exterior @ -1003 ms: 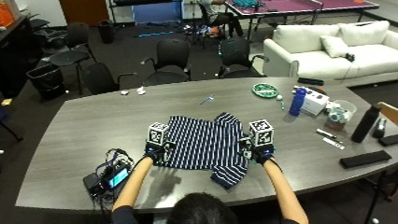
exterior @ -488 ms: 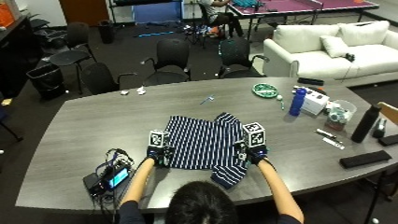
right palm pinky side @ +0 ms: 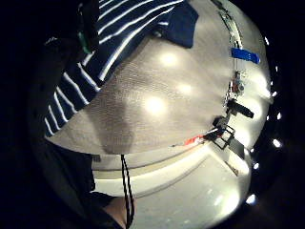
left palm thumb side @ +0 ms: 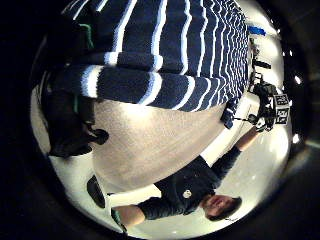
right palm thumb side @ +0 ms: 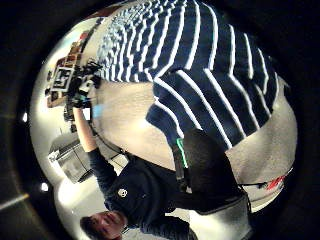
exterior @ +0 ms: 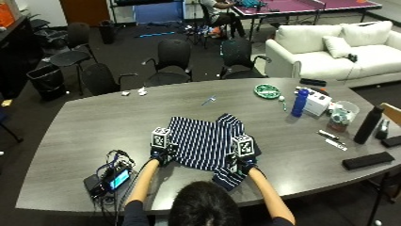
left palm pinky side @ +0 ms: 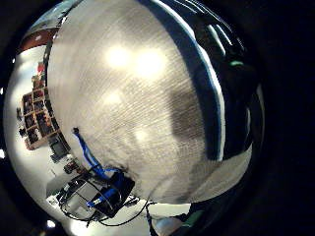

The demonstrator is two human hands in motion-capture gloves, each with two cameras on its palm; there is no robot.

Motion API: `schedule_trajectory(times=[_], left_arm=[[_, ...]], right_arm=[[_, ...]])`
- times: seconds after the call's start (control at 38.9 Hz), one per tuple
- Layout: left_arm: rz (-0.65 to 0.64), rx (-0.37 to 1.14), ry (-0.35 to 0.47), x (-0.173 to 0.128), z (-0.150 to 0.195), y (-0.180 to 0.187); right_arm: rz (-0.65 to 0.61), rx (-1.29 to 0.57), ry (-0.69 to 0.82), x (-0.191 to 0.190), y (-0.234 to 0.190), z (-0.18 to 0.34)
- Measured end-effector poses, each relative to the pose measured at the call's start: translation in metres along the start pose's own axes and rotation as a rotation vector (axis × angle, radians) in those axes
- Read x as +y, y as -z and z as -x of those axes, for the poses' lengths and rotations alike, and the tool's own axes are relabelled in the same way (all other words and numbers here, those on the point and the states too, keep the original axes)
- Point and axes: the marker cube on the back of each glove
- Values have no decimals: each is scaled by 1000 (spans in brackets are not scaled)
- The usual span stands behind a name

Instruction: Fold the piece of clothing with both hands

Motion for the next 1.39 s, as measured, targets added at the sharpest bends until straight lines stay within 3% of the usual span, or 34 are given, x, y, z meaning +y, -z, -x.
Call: schedule_trajectory(times=[0.23,0.39,0.54,0.64,0.75,0.98,1.05,1.13,1.16,1.26,1.31,1.39], left_arm=[[-30,-62,3,-5,-2,7],[4,-22,-43,-4,-5,4],[20,-29,15,-1,-4,4],[11,-58,-35,6,-9,3],[38,-96,-80,30,-14,0],[217,-56,-145,123,-18,3],[135,-97,-165,145,-11,16],[-50,-198,-137,139,1,32],[-58,-180,-161,141,0,38],[108,80,-325,167,-19,68],[117,141,-303,157,-18,79],[90,202,-185,115,-11,83]], right_arm=[[75,109,-105,-23,-31,1],[-59,82,-98,-37,-26,-8],[-177,64,-166,-47,-26,-23],[-235,94,-187,-48,-28,-28],[-230,163,-158,-31,-29,-28],[-252,123,-8,40,-14,-24],[-246,115,61,55,-4,-29],[-246,125,78,68,18,-34],[-251,128,72,69,27,-36],[-259,120,15,63,66,-44],[-248,117,-31,48,80,-47],[-215,123,-103,11,91,-46]])
